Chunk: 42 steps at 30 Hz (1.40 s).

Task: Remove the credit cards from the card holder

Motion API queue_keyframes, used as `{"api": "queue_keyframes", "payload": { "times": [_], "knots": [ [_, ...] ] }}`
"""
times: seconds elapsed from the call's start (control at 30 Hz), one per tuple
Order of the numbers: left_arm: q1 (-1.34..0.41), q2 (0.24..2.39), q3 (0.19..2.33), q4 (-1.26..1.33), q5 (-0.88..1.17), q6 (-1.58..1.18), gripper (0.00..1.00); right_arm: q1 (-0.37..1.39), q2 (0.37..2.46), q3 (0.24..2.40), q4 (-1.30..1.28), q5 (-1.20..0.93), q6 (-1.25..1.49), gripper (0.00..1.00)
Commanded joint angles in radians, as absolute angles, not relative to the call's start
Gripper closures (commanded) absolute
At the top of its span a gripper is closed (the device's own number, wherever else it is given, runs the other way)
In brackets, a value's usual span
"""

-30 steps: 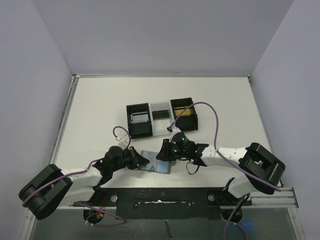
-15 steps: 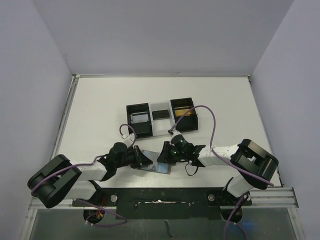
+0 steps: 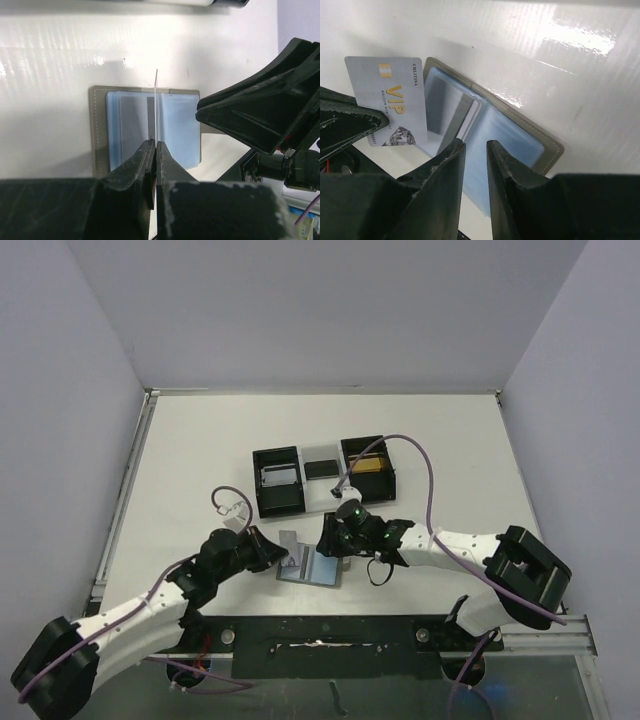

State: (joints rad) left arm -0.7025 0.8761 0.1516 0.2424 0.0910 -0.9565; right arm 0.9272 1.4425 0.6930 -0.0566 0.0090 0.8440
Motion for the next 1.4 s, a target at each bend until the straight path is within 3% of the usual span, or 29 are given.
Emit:
{"api": "queue_keyframes", "payload": {
  "times": [0.0,0.3,0.53,0.73,0.93,1.17,1.37],
  "knots": [
    [-0.692,0.694,0.153,0.067,-0.030,-0.935,1.00,0.956,1.435,0.776,-0.070,0.029,0.795,0.74],
    [-0.685,0.583,0.179,-0.103,-0.104,-0.948,1.00,0.986,1.587,0.814,-0.004,-0.039,0.815,0.74],
    [-0.683,0.623,0.222,-0.092,-0.045,-0.908,1.00,0.923,1.529,0.745,-0.017,-0.051,0.764,0.67],
    [-0.677,0.629,0.259,-0.076,0.010,-0.858,1.00,0.891,1.269,0.655,0.068,-0.070,0.688,0.37],
    [-0.617,0.682,0.258,0.161,0.247,-0.863,1.00,0.880,1.079,0.542,0.141,0.082,0.682,0.12],
    [-0.586,0.669,0.189,0.433,0.375,-0.964,1.00,0.876,0.808,0.275,0.478,0.123,0.719,0.02],
    [-0.580,0.635,0.149,0.522,0.363,-1.026,1.00,0.868,0.742,0.277,0.436,0.087,0.715,0.00]
  ]
}}
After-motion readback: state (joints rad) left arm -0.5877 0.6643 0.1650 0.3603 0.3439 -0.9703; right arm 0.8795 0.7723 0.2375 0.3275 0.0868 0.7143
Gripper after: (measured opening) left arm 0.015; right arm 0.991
